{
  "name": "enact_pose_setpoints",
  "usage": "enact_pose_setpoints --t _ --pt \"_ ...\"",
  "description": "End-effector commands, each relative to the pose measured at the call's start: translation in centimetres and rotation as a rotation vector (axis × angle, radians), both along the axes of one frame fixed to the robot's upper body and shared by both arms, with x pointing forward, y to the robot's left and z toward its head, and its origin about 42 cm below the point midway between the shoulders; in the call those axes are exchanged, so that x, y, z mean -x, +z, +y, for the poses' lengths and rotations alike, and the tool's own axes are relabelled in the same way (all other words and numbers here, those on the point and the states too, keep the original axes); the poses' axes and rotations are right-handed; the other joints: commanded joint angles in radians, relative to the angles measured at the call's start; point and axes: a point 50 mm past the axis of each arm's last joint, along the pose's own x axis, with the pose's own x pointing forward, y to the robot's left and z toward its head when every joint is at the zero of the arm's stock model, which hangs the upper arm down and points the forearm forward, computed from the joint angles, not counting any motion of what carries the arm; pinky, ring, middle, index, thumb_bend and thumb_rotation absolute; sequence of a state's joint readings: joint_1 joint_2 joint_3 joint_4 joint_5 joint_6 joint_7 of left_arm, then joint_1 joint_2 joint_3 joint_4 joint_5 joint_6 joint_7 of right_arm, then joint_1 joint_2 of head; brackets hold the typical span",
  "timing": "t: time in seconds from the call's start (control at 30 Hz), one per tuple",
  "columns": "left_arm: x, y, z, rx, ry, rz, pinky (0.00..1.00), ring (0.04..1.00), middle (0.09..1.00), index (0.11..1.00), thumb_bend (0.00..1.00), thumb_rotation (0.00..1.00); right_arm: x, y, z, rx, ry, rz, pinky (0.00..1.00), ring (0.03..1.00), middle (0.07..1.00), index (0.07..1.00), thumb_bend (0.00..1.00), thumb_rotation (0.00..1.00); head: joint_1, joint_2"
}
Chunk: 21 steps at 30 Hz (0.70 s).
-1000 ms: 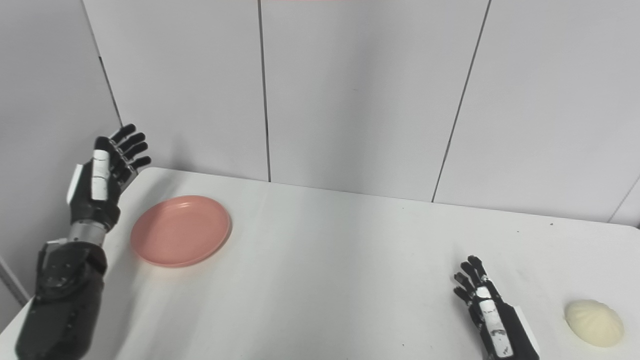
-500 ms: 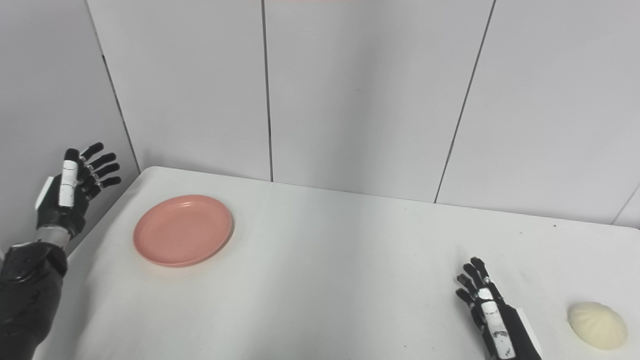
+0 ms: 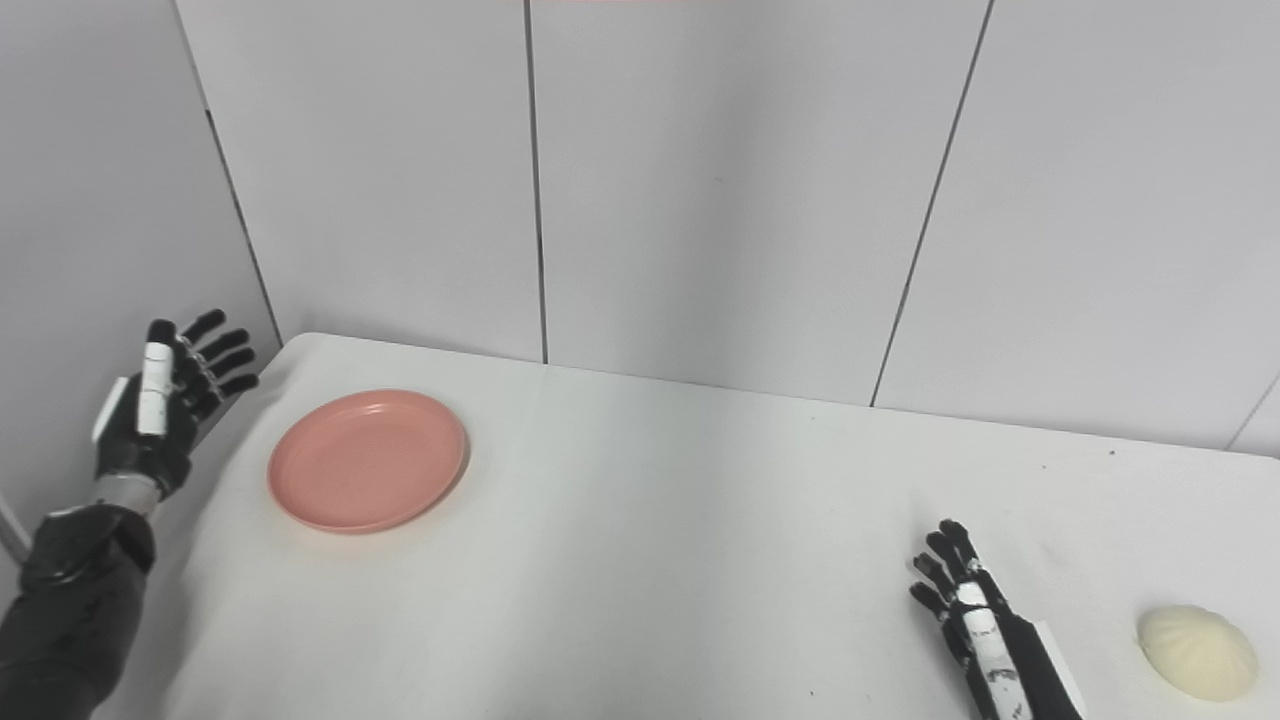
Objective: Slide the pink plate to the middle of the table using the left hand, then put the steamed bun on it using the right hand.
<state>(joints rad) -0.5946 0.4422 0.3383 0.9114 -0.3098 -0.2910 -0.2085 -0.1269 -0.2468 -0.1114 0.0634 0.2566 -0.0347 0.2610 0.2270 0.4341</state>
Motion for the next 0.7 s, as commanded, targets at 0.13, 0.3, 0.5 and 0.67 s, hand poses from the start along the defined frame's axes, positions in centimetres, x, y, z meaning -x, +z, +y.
enact_pose_setpoints --t 0.13,0.3,0.5,0.67 --pt "-0.3 -0.2 0.0 0.005 0.011 -0.01 0.7 0.797 0.788 0.819 0.89 0.88 0.9 -0.7 0.0 -0.018 -0.004 0.037 0.91 0.926 0.947 0.952 0.81 0.88 -0.007 0.01" --pt "-0.4 -1.2 -0.6 0.007 0.018 0.014 0.67 0.789 0.783 0.812 0.89 0.87 1.0 -0.7 0.0 -0.019 -0.004 0.035 0.91 0.922 0.943 0.954 0.81 0.87 -0.007 0.012" --pt "-0.7 -1.9 -1.3 0.018 0.014 0.022 0.68 0.778 0.776 0.794 0.88 0.84 1.0 -0.7 0.1 -0.014 -0.002 0.037 0.9 0.917 0.942 0.957 0.79 0.88 -0.012 0.014" --pt "-0.9 -2.2 -1.7 0.024 0.003 0.043 0.69 0.779 0.769 0.793 0.91 0.84 1.0 -0.6 0.3 -0.015 -0.001 0.035 0.89 0.917 0.945 0.959 0.8 0.88 -0.016 0.016"
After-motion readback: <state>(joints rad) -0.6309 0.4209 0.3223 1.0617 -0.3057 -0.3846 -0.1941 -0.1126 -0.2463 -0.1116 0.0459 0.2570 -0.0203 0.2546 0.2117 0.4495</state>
